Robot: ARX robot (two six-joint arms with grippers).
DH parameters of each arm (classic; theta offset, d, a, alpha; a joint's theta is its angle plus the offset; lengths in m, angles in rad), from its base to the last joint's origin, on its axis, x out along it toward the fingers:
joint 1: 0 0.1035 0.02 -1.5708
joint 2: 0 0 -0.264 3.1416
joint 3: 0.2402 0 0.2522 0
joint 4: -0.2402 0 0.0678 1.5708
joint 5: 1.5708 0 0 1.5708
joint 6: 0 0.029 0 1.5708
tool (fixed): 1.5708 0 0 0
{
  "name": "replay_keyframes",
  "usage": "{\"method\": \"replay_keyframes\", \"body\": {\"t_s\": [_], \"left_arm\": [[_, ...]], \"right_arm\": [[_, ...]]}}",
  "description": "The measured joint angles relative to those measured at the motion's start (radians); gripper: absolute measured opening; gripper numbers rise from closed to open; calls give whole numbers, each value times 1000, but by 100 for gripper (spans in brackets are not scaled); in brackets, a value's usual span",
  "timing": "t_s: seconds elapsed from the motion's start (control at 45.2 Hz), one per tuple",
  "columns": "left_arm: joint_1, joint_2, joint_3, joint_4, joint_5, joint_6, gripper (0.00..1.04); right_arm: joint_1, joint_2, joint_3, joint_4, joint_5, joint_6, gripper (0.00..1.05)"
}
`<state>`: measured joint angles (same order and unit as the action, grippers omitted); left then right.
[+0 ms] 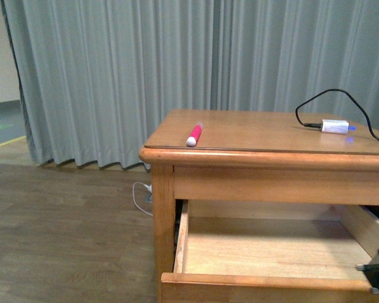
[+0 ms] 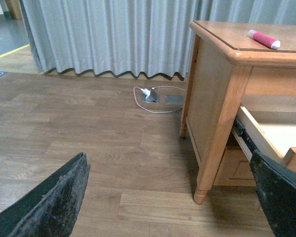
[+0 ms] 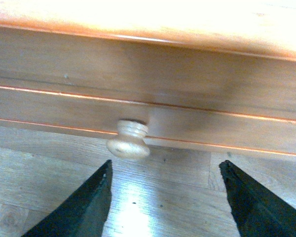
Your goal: Place pink marker in drawer with both arms
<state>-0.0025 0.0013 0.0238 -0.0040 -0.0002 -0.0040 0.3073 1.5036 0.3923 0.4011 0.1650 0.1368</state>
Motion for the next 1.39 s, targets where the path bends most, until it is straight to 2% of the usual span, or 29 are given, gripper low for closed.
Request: {"method": "replay_keyframes", "body": {"t_s": [0.133, 0.177, 0.376, 0.465, 0.93, 0.996, 1.04, 1.129, 1.284, 1.395], "left_arm": [[0, 0, 0, 0, 0, 0, 99], [0, 0, 0, 0, 0, 0, 99], [0, 0, 0, 0, 0, 0, 99], [0, 0, 0, 0, 0, 0, 99], [0, 0, 0, 0, 0, 0, 99], [-25, 34, 5, -6, -48, -25, 99], [-86, 147, 19, 53, -127, -45, 99], [-198, 385, 76, 222, -191, -34, 99], [-273, 737, 241, 442, -195, 4, 99], [-302, 970, 386, 497, -180, 21, 99]], "right_arm": [[-30, -200, -13, -150, -52, 11, 96], [-41, -261, -12, -198, -71, 15, 98], [-132, -637, 62, -561, -197, -14, 96], [-157, -726, 109, -662, -228, -49, 96], [-197, -780, 144, -693, -248, -64, 96], [-197, -780, 144, -693, -249, -63, 96], [-197, -780, 144, -693, -249, -62, 96], [-197, -780, 144, -693, -249, -62, 96], [-197, -780, 144, -693, -249, -62, 96], [-197, -780, 144, -693, -249, -62, 96]]}}
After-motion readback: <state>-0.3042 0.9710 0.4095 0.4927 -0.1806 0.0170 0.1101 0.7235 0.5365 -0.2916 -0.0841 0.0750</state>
